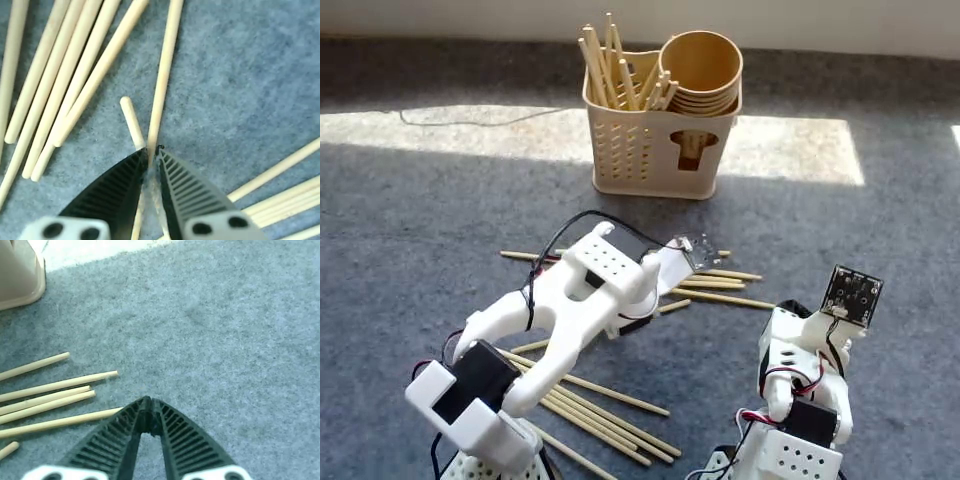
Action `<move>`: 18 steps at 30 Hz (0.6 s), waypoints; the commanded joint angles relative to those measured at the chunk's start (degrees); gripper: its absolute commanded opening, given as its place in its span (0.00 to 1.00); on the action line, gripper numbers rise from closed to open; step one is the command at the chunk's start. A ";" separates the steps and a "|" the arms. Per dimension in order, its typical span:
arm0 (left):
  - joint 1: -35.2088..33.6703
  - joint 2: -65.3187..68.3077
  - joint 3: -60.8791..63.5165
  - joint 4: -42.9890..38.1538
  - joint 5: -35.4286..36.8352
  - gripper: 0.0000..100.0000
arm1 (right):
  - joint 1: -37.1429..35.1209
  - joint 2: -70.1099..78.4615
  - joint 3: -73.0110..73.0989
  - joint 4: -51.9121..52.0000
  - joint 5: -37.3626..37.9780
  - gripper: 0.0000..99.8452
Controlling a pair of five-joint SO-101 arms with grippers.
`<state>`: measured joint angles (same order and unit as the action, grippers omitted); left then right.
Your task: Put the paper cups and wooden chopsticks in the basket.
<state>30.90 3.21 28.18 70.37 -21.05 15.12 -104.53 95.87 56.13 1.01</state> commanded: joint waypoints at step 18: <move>1.19 -2.68 1.71 0.62 1.58 0.01 | 0.66 -0.66 6.81 -1.36 -0.18 0.01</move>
<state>31.34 6.46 30.02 67.38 -19.65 15.12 -104.53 95.87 56.13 1.01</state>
